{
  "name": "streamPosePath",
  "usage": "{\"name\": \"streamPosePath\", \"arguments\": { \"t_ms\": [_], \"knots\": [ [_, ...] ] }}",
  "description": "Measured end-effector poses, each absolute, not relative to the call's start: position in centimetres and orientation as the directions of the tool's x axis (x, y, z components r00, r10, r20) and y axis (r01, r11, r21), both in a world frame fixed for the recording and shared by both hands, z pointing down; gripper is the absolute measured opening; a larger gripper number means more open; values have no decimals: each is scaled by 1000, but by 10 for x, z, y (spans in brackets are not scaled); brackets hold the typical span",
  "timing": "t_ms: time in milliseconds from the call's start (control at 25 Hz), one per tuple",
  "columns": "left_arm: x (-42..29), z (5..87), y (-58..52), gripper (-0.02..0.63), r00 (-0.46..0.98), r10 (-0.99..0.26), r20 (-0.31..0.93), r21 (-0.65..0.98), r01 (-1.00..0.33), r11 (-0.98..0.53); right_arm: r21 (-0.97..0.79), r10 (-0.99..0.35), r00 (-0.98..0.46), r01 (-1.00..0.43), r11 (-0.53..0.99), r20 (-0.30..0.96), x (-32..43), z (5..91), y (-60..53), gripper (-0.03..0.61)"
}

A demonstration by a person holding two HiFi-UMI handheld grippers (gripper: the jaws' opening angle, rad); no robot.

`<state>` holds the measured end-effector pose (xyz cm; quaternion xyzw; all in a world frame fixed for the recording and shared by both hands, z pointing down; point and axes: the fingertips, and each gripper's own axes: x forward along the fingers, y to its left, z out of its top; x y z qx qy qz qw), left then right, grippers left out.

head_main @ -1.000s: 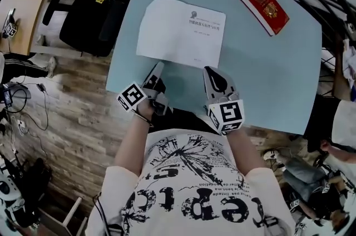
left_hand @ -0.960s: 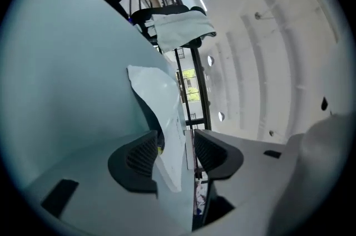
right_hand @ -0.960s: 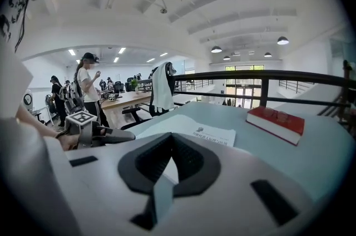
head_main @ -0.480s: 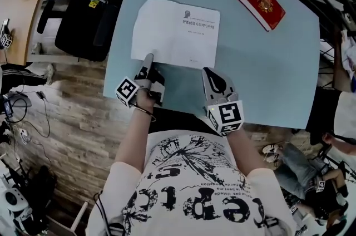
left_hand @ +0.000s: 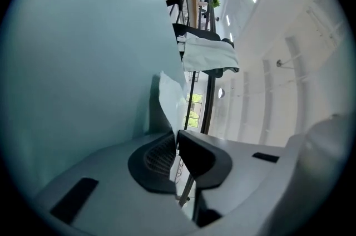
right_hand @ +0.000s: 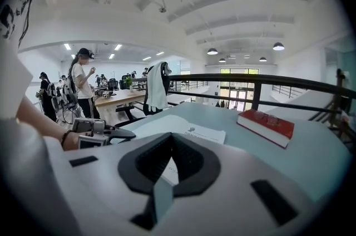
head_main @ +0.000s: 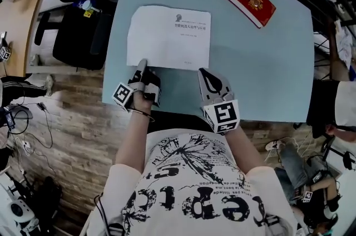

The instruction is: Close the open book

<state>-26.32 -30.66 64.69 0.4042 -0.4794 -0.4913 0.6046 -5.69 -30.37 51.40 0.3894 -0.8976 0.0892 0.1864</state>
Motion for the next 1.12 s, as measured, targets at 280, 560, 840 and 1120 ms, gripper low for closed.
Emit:
{"name": "streamPosePath", "arguments": {
  "t_ms": [280, 560, 840, 1120],
  "knots": [
    [-227, 592, -317, 25, 257, -964, 75, 993, -106, 49, -8, -694, -612, -752, 659, 378, -45, 503, -298, 12],
    [-193, 573, -319, 25, 364, -897, 251, 774, -632, -40, 3, -734, -578, -785, 619, 356, -19, 492, -289, 12],
    [-149, 573, -323, 26, 375, -834, 405, 374, -900, -223, 3, -779, -529, -827, 562, 338, 12, 488, -284, 12],
    [-109, 593, -328, 26, 357, -761, 541, 48, -917, -396, -7, -812, -474, -865, 502, 341, 43, 492, -276, 12]
  ]
}}
